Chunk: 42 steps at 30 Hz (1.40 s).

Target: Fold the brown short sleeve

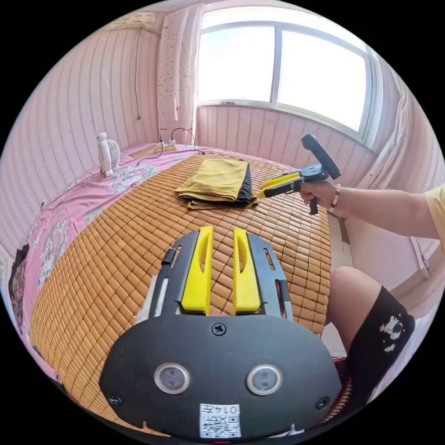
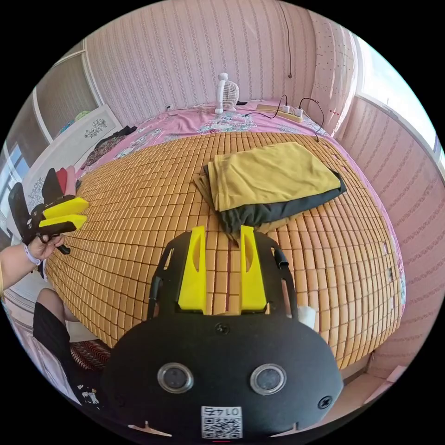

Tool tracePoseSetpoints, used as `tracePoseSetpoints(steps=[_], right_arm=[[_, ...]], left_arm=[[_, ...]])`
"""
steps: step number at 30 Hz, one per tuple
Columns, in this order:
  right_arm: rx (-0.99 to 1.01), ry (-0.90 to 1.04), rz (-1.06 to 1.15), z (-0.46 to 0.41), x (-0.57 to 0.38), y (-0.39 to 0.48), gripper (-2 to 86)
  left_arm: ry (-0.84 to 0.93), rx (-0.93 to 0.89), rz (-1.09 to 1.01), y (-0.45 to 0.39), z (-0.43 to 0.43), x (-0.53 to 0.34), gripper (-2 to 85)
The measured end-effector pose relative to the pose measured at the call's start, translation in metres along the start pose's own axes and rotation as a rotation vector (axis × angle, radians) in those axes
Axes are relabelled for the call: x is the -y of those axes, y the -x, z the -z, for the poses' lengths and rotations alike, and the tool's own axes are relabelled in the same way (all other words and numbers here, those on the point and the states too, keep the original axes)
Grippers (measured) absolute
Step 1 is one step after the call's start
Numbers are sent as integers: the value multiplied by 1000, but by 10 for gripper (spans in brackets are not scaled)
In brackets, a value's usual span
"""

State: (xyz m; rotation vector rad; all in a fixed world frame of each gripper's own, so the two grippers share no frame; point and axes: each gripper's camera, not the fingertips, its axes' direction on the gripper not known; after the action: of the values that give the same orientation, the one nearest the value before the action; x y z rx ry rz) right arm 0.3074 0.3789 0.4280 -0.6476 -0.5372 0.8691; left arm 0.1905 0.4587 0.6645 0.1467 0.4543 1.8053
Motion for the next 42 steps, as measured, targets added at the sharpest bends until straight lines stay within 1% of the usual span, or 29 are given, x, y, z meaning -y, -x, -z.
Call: tracePoseSetpoints(steps=[1,5,7,8,10,13,14,16,19,21,23,25,27,29,30,32,34,36,37,39,40,41,42], right_arm=[[3,-4,6,-11,13,-7,110],[21,-13,-1,-49,44,-28,104],[57,44,-22,-68,50,-38,83],[77,92,-28,-80,52,-44,52],[64,79,-24,-81,49,-50,16],[174,12,6,-55,47,-62,-3],[219,-39,17,-37,46,-67,-5],[296,-121,19,-7,47,-71,-4],[400,-242,37,44,52,-59,-3],[472,-292,102,72,59,-38,-3],[543,-347,183,105,70,1,-3],[562,-373,229,122,79,36,-3],[619,-401,248,133,86,70,-3],[729,-458,260,146,85,114,-3],[750,-478,266,149,82,124,-3],[792,-585,295,162,55,159,-2],[825,-640,290,161,24,177,0],[850,-619,268,147,-12,192,2],[841,-564,247,130,-39,200,5],[757,-414,217,95,-80,211,12],[667,-286,179,66,-106,217,18],[594,-134,149,39,-130,223,26],[576,-64,144,28,-140,226,34]], left_arm=[[5,1,-15,-2,-12,9,84],[99,-36,-32,-10,-105,63,89],[127,-55,-25,-12,-137,80,87],[138,-64,-19,-14,-153,90,88],[152,-71,-6,-16,-173,102,87],[237,-114,47,-18,-188,121,75],[245,-115,65,-18,-182,131,69],[196,-111,87,-17,-161,143,63],[98,-109,98,-13,-106,161,52],[34,-61,78,-13,-49,165,24],[9,-7,68,-13,-2,163,0],[21,76,72,-10,47,159,-6],[31,205,54,-5,111,148,-9],[19,277,61,-1,158,135,-9],[0,292,67,0,187,125,-10],[-48,294,68,-4,229,103,-10],[-88,247,77,-9,259,74,-10],[-98,153,139,-15,279,23,-10],[-95,134,161,-15,281,8,-10],[-57,93,301,-11,274,-63,-9],[-31,90,339,-8,269,-82,-9],[41,89,438,-2,258,-120,-9],[113,68,550,6,247,-157,-8]])
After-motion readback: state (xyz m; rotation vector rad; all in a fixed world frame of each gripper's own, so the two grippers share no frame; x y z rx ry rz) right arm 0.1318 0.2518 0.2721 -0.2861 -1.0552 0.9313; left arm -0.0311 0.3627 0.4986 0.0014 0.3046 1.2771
